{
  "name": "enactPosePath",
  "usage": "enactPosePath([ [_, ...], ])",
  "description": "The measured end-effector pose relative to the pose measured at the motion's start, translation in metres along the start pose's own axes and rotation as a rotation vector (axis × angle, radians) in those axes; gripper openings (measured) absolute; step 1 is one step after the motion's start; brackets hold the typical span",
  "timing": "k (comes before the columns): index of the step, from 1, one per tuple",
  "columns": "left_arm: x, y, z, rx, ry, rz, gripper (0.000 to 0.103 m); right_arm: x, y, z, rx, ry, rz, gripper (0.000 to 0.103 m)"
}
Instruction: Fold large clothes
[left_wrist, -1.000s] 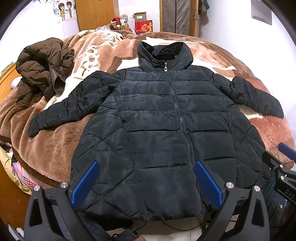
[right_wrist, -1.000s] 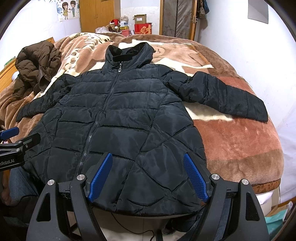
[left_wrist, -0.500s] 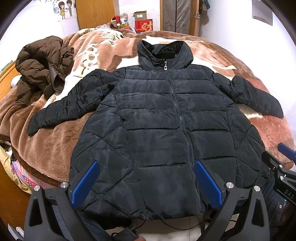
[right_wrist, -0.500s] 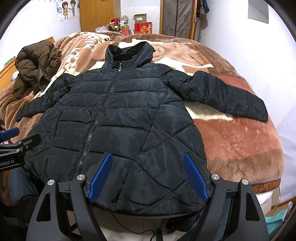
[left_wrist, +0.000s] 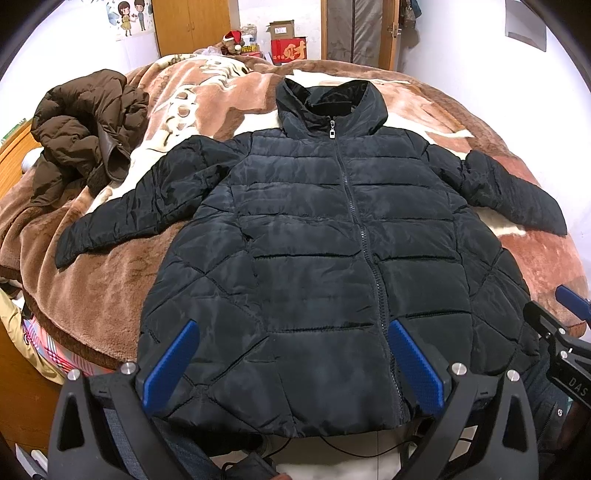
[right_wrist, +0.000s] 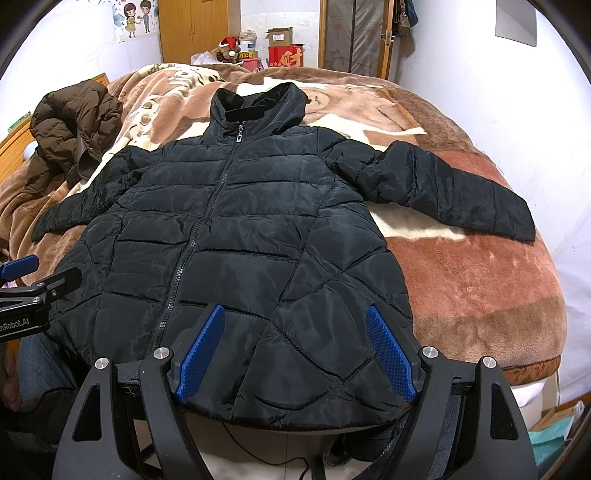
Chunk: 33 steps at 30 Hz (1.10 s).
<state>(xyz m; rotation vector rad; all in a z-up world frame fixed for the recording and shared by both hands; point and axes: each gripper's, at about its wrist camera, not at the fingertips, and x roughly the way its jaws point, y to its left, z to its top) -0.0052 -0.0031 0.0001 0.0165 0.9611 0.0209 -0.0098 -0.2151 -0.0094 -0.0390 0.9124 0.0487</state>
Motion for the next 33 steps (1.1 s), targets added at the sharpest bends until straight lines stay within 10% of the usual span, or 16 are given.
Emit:
enactPosePath([
  [33,0.0070,0.0007,-0.0060,-0.005,0.019,-0.002,0.103,-0.0010,-0.0022,0.0021,0.000,0.003,0.001,0.079],
])
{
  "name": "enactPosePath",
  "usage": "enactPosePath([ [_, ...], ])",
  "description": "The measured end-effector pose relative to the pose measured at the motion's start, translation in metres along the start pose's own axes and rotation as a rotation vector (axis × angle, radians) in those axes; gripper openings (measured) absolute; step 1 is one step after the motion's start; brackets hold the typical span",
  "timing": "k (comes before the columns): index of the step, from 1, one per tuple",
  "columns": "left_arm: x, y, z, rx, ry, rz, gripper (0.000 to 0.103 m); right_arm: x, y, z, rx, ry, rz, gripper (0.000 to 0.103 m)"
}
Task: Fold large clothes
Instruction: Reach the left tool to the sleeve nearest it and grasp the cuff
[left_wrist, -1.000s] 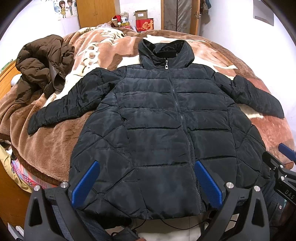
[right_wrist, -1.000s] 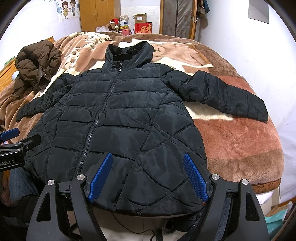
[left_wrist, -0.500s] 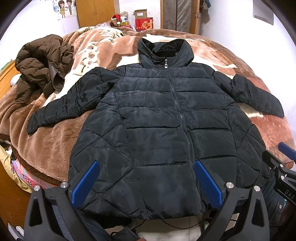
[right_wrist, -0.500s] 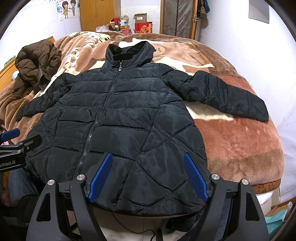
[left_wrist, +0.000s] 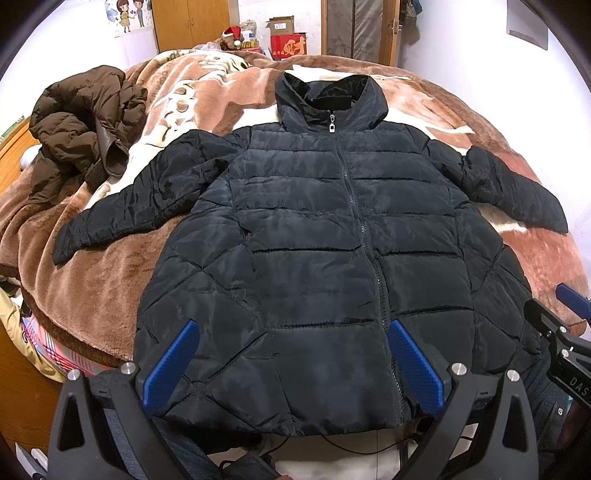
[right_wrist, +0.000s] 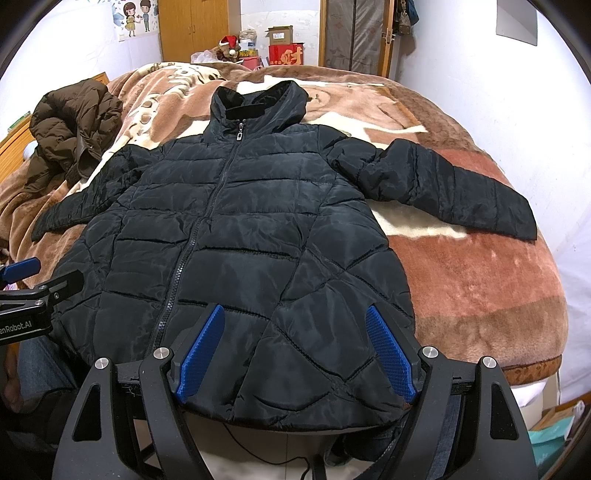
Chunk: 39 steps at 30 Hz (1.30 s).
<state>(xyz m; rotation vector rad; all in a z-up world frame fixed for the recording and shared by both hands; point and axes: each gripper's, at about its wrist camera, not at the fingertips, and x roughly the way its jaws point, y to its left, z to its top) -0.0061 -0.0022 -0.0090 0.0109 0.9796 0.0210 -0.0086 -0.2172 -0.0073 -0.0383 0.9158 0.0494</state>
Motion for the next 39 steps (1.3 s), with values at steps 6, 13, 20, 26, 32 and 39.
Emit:
enactPosePath([
  [6,0.001,0.002,0.002,-0.009,0.004,-0.003,0.103,0.007,-0.001,-0.001,0.004,0.001,0.000,0.079],
  [13,0.011,0.016,0.011,-0.015,0.005,0.024,0.103,0.016,0.003,0.004,-0.009,-0.006,0.003,0.079],
  [20,0.026,0.047,0.030,-0.075,0.000,0.039,0.103,0.028,0.006,0.028,-0.027,-0.029,0.032,0.079],
  [26,0.049,0.101,0.052,-0.215,-0.011,0.023,0.103,0.049,0.018,0.057,-0.069,-0.043,0.052,0.079],
  [32,0.080,0.170,0.069,-0.348,-0.018,0.045,0.103,0.080,0.038,0.083,-0.123,-0.022,0.083,0.079],
  [39,0.112,0.235,0.077,-0.470,-0.019,0.118,0.103,0.114,0.066,0.111,-0.189,-0.012,0.088,0.079],
])
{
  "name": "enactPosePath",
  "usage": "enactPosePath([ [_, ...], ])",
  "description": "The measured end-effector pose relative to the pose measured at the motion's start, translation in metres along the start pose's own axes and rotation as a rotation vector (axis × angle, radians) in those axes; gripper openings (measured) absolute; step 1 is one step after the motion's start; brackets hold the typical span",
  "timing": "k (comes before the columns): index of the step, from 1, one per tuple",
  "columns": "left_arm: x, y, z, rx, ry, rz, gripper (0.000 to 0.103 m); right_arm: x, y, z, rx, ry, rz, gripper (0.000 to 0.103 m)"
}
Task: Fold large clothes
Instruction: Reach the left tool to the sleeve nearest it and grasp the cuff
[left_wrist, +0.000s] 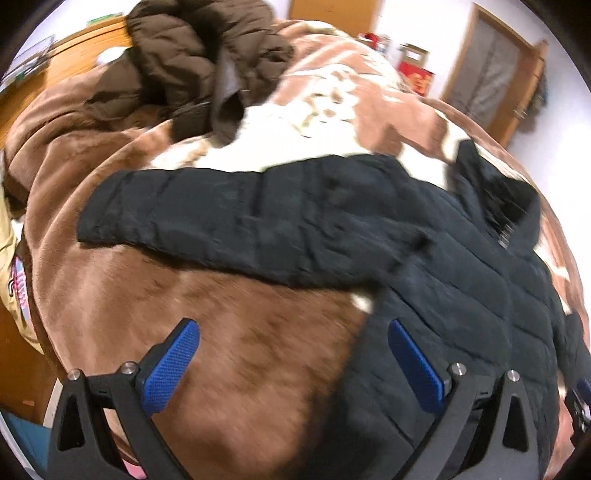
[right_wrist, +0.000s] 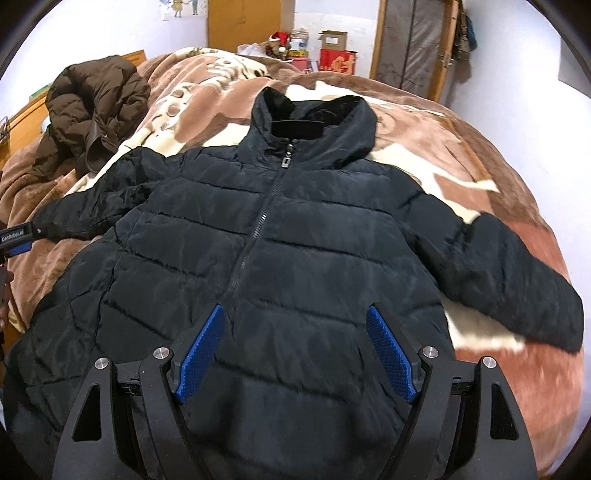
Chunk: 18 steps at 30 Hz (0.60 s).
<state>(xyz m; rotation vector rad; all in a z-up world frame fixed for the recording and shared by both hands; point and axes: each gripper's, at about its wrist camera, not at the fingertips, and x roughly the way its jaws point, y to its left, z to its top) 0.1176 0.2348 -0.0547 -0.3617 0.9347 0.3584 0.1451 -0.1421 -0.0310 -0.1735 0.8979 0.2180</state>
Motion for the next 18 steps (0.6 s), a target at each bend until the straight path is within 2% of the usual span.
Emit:
enactPosePath([
  [9,0.055,0.059,0.025,-0.146,0.034,0.017,0.102,0.043,0.024,0.024,-0.056,0.031,0.013,0.079],
  [15,0.087,0.088,0.036,-0.220,0.034,0.081,0.093,0.066,0.032,0.033,-0.071,0.045,0.018,0.079],
  [18,0.097,0.102,0.039,-0.261,0.025,0.081,0.090,0.074,0.034,0.034,-0.077,0.053,0.018,0.079],
])
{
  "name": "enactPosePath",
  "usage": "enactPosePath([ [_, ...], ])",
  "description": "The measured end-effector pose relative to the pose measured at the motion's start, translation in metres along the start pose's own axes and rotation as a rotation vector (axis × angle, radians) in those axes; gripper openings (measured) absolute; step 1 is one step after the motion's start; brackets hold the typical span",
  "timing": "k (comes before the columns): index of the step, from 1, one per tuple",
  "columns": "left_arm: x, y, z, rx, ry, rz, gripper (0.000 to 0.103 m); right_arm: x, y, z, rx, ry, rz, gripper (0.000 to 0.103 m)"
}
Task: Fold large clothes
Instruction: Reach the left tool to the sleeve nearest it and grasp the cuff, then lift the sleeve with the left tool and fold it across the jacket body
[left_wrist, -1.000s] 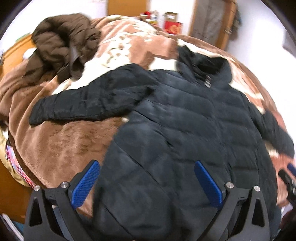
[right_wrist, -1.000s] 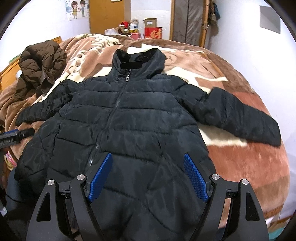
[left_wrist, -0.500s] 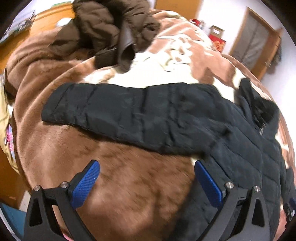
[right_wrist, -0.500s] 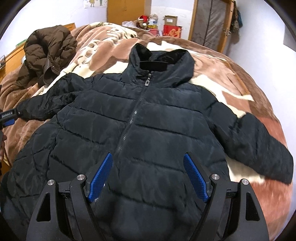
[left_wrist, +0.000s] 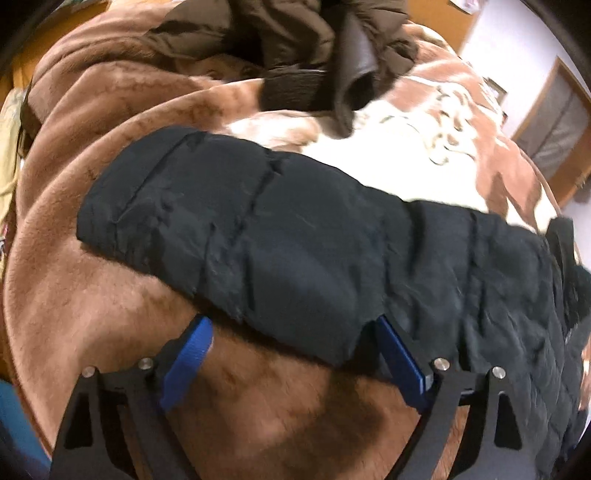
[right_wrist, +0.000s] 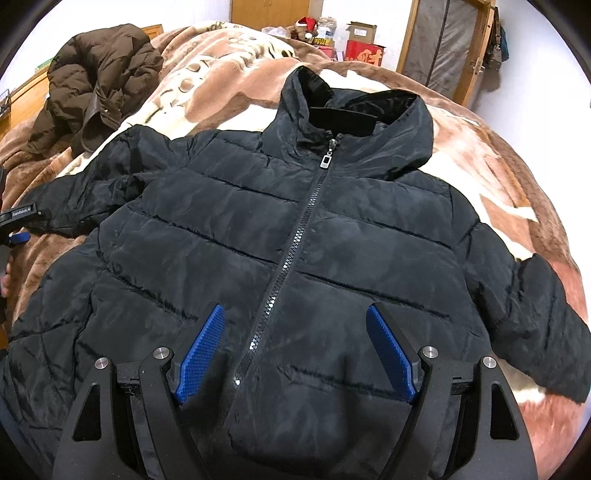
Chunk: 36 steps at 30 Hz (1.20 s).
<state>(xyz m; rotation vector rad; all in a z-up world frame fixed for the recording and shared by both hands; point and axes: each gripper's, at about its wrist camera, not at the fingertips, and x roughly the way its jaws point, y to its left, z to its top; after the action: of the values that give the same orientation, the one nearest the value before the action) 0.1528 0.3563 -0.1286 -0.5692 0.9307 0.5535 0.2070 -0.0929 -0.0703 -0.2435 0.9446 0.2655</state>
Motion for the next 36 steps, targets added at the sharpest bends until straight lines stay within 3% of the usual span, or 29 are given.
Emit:
enactPosePath([
  [3,0.008,0.008,0.009,-0.028,-0.026,0.000,0.081,0.005,-0.001,-0.001,-0.001,0.010,-0.004,0.079],
  [7,0.014,0.015,0.018,-0.055,-0.041,-0.026,0.043,0.008,-0.009,-0.004,0.018,0.022,-0.014,0.079],
  [11,0.005,0.006,0.024,-0.029,-0.057,-0.019,0.021,0.004,-0.019,-0.008,0.037,0.020,-0.030,0.079],
  [17,-0.055,-0.018,0.033,0.029,-0.150,-0.089,0.016,-0.005,-0.037,-0.018,0.063,0.029,-0.075,0.079],
  [27,-0.193,-0.118,0.043,0.248,-0.312,-0.345,0.015,-0.047,-0.072,-0.033,0.153,-0.039,-0.097,0.079],
  [32,-0.233,-0.189,0.021,0.389,-0.300,-0.504,0.015,-0.067,-0.101,-0.042,0.237,-0.071,-0.095,0.079],
  [36,-0.232,-0.249,-0.011,0.503,-0.235,-0.594,0.015,-0.073,-0.125,-0.052,0.293,-0.075,-0.089,0.079],
])
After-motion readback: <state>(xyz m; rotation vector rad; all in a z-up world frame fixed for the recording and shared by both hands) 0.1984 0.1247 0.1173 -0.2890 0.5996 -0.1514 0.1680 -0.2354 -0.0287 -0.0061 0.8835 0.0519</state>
